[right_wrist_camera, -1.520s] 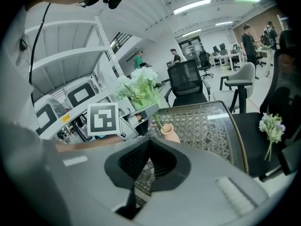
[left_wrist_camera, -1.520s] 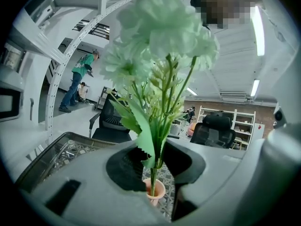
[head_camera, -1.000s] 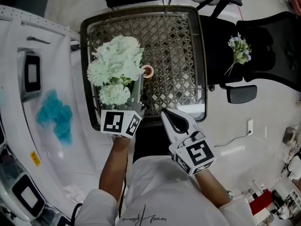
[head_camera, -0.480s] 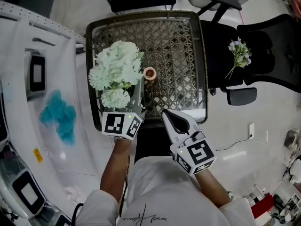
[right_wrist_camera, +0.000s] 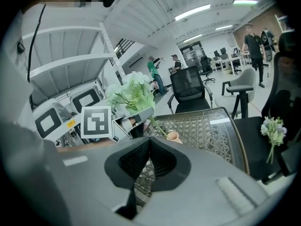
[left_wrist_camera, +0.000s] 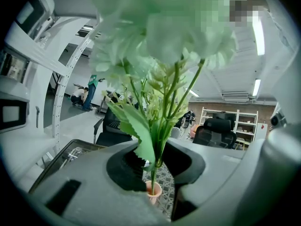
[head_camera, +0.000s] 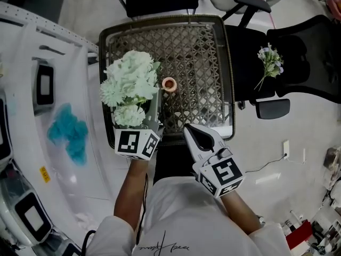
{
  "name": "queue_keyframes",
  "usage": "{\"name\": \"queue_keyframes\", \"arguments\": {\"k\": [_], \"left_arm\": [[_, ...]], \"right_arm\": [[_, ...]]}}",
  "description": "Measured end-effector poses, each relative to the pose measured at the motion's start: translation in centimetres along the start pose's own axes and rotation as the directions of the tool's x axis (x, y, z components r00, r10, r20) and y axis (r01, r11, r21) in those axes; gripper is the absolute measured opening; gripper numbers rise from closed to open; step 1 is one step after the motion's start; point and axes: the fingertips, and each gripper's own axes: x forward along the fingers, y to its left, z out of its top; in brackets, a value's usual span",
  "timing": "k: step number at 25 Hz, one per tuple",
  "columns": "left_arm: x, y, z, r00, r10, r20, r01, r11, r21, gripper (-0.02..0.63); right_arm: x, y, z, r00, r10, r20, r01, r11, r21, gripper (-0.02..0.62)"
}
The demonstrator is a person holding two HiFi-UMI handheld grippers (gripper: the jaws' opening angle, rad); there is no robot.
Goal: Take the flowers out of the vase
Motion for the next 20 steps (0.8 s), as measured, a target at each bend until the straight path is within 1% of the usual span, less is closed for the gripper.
{"name": "queue_keyframes", "arguments": {"k": [13, 20], "left_arm": [[-1.5, 0.1, 1.6, 0.999, 0.018, 0.027, -0.018, 1.000, -0.008, 0.087], [-2.5, 0.5, 2.6, 0.999, 0.027, 0.028, -0.027, 1.000, 0.015, 0.086]], "right_arm": [[-1.1, 0.7, 0.2, 1.000, -0.006, 0.029, 0.006, 1.000, 0.004, 0.006], [-1.3, 1.6, 0.1, 0.999, 0.000, 0.042, 0.000, 1.000, 0.010, 0.006]]}}
